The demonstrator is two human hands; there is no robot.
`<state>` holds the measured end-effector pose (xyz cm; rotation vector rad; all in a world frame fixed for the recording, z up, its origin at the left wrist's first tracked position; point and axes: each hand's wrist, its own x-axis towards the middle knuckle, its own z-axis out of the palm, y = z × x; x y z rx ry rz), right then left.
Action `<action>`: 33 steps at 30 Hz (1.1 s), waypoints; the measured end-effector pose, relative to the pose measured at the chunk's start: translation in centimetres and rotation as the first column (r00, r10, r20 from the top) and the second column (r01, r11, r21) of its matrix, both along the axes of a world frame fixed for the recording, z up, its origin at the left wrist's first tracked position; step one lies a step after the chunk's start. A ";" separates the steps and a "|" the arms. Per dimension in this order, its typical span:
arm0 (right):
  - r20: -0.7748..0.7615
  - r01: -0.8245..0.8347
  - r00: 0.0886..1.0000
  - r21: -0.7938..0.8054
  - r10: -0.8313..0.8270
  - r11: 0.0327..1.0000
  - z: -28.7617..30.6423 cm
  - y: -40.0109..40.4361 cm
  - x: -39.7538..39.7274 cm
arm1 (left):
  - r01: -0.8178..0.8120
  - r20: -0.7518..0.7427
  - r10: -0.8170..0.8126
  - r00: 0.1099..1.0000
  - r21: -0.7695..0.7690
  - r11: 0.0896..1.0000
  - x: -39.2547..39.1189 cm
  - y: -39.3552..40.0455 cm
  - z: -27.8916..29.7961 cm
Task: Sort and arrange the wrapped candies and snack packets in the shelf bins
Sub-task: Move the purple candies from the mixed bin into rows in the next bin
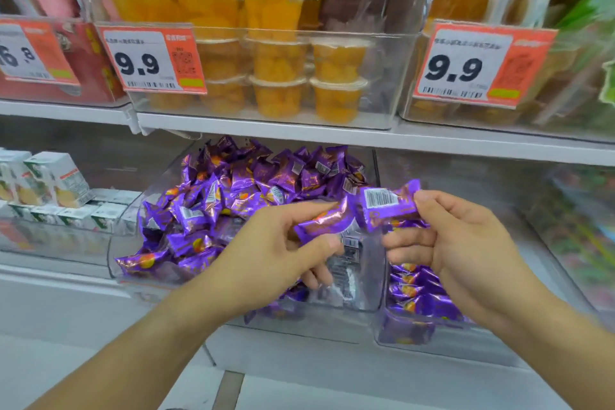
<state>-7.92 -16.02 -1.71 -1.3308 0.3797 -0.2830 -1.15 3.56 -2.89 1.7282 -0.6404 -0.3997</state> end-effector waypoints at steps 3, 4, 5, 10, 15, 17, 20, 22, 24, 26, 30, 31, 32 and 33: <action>0.073 0.052 0.995 0.153 -0.064 0.987 -0.1 -1.4 -0.8 | 0.015 0.032 -0.018 0.999 0.086 0.996 -0.2 -1.6 -0.3; 0.090 0.049 0.994 0.179 -0.066 0.983 -0.1 -1.8 -1.1 | 0.010 -0.002 -0.010 1.000 0.076 0.997 -0.2 -2.0 -0.4; 0.104 0.035 0.993 0.203 -0.057 0.978 -0.2 -2.2 -1.4 | 0.014 -0.042 -0.012 0.999 0.057 0.998 -0.2 -2.4 -0.4; 0.128 -0.019 0.992 0.156 -0.002 0.988 -1.1 -2.9 -2.4 | 0.003 -0.275 -0.055 0.960 -0.186 0.982 -0.5 -4.5 -0.4; 0.057 -0.029 0.998 -0.004 0.029 1.000 -3.0 -4.0 -3.0 | -0.142 -0.359 0.036 0.933 -0.275 0.951 -0.9 -6.0 -0.6; 0.067 -0.052 0.997 0.037 0.050 0.998 -3.2 -4.5 -3.1 | -0.150 -0.380 0.036 0.924 -0.276 0.949 -0.9 -6.2 -0.8; 0.067 -0.089 0.994 0.009 0.089 0.996 -2.9 -5.2 -3.2 | -0.137 -0.391 0.024 0.920 -0.263 0.955 -1.0 -6.6 -0.9; 0.074 -0.098 0.992 -0.024 0.100 0.995 -2.7 -5.2 -3.4 | -0.148 -0.399 0.031 0.916 -0.267 0.952 -1.0 -6.8 -1.0; 0.087 -0.109 0.990 -0.057 0.114 0.992 -2.3 -5.0 -3.6 | -0.165 -0.407 0.049 0.912 -0.254 0.953 -1.0 -6.9 -0.9; 0.107 -0.078 0.990 -0.159 0.096 0.984 -2.2 -5.3 -3.6 | -0.175 -0.408 0.067 0.910 -0.233 0.957 -1.0 -6.8 -0.8; 0.152 -0.085 0.982 -0.158 0.110 0.984 -1.6 -6.3 -3.7 | -0.181 -0.432 0.066 0.899 -0.231 0.956 -0.9 -6.7 -0.6; 0.144 -0.124 0.979 -0.145 0.145 0.982 -1.5 -6.4 -3.8 | -0.173 -0.432 0.060 0.900 -0.226 0.959 -1.0 -6.7 -0.5; 0.130 -0.164 0.974 -0.144 0.183 0.976 -1.4 -6.4 -3.9 | -0.162 -0.430 0.054 0.901 -0.219 0.962 -1.0 -6.7 -0.5; 0.110 -0.200 0.970 -0.155 0.218 0.968 -1.4 -6.5 -4.1 | -0.146 -0.422 0.045 0.906 -0.210 0.967 -1.1 -6.7 -0.5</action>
